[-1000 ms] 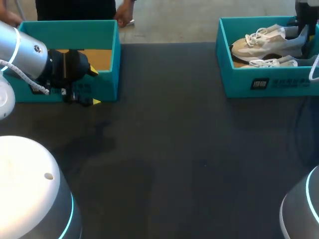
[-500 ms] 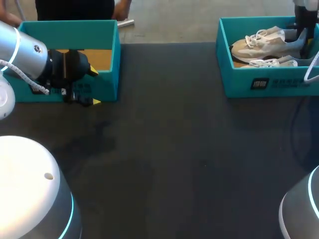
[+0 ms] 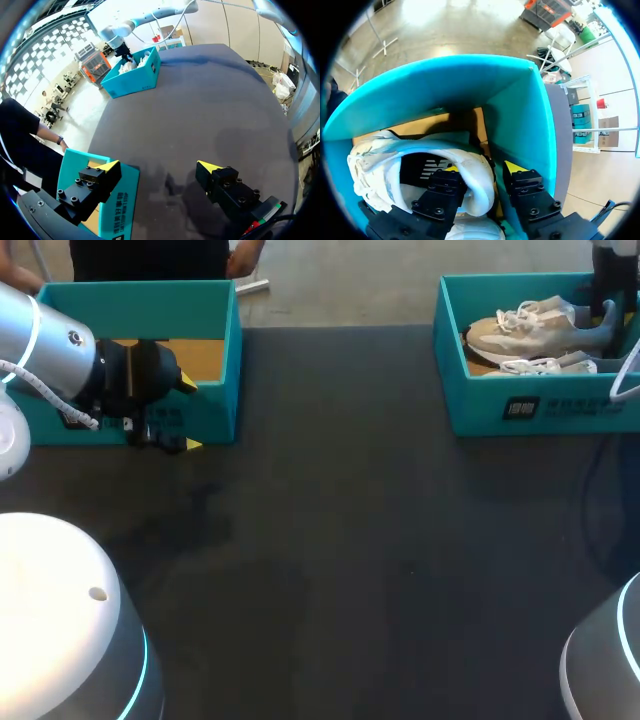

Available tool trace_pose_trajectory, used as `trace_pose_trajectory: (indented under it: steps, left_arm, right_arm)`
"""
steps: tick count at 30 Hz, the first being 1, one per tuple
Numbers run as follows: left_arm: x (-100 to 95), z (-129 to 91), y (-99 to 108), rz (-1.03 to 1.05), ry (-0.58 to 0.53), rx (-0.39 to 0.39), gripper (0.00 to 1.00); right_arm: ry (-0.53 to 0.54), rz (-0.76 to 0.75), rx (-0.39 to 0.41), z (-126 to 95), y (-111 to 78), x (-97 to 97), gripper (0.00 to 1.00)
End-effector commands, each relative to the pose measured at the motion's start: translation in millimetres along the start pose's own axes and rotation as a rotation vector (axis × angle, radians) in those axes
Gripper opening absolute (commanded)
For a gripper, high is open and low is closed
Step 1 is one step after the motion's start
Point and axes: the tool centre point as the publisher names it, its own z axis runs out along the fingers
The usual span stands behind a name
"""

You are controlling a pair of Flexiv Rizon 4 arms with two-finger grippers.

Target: Take the shoe out of the shoebox, open the shoe tongue, remove and reinsert the insole, then place the shoe into the shoebox

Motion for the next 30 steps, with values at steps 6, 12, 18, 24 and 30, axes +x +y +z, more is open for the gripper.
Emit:
trace_pose_trajectory:
  steps: [6, 12, 18, 24, 30]
  left_arm:
    - [0.4, -0.1, -0.2, 0.001, 0.000, -0.004, 1.00]
    - [0.4, -0.1, -0.2, 0.001, 0.000, -0.004, 1.00]
    - [0.4, -0.1, -0.2, 0.001, 0.000, -0.004, 1.00]
    - [0.4, -0.1, -0.2, 0.001, 0.000, -0.004, 1.00]
    - [0.4, -0.1, -0.2, 0.001, 0.000, -0.004, 1.00]
  right_arm:
    - [-0.020, -0.013, -0.015, -20.6, -9.7, 1.1, 0.44]
    - [-0.031, -0.006, -0.031, -33.9, -13.9, -3.8, 0.43]
    - [-0.024, 0.029, -0.062, -49.2, -18.4, -12.8, 0.44]
    - [-0.017, -0.002, -0.096, -68.7, -25.7, -12.7, 0.45]
    - [-0.002, -0.036, -0.116, -83.3, -34.5, -4.3, 0.45]
